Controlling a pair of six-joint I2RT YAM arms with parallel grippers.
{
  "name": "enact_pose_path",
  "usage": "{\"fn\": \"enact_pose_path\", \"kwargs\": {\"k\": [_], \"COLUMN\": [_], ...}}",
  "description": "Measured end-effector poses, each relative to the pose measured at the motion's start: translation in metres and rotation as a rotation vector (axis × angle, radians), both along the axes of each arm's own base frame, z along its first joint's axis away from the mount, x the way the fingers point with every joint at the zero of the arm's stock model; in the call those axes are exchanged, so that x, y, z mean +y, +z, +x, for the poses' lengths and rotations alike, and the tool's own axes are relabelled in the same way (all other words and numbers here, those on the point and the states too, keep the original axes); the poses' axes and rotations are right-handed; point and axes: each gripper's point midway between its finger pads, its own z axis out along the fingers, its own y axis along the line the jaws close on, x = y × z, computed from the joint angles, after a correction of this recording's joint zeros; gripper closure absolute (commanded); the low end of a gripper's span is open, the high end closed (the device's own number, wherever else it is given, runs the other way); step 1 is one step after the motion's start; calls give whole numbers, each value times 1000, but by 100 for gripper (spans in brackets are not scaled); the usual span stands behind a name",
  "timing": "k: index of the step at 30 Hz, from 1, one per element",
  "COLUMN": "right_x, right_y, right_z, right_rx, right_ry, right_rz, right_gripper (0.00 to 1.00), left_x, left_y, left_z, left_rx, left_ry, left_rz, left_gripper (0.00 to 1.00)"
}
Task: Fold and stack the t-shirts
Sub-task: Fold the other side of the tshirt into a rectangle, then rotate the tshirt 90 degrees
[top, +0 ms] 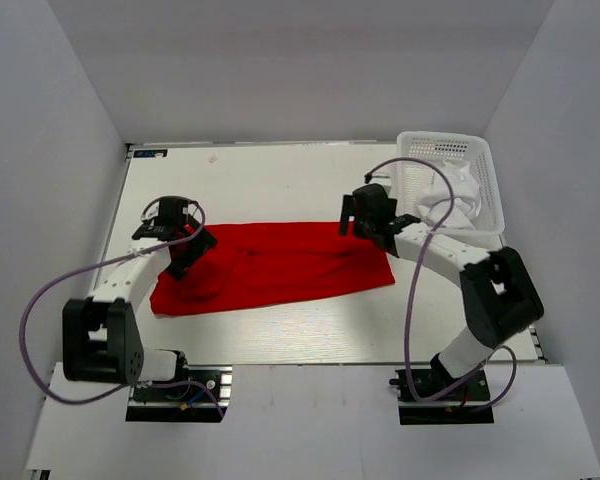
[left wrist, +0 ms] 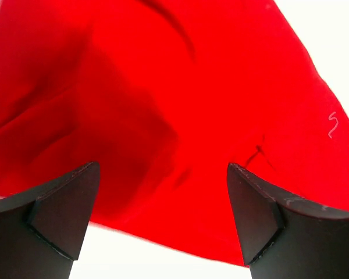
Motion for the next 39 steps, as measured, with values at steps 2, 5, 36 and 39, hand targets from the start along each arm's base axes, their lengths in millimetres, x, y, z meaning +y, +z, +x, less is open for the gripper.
{"fn": "enact_pose_path", "kwargs": {"k": [2, 5, 36, 39], "right_x": [15, 29, 185, 186], "right_y": [-16, -49, -68, -64], "right_z": [6, 5, -256, -256], "right_rx": [34, 112, 203, 183], "right_ry": [35, 71, 1278, 1299], "right_rz": [10, 5, 101, 82], "right_gripper": [10, 10, 10, 10], "left_x": [-7, -10, -225, -222], "left_y": [-15, -41, -32, -31], "left_z": [13, 24, 398, 399], "left_rx": [25, 93, -697, -703], "left_ry": [-39, -63, -658, -640], "left_rz": [-21, -21, -128, -125], "left_gripper": [0, 0, 0, 0]}}
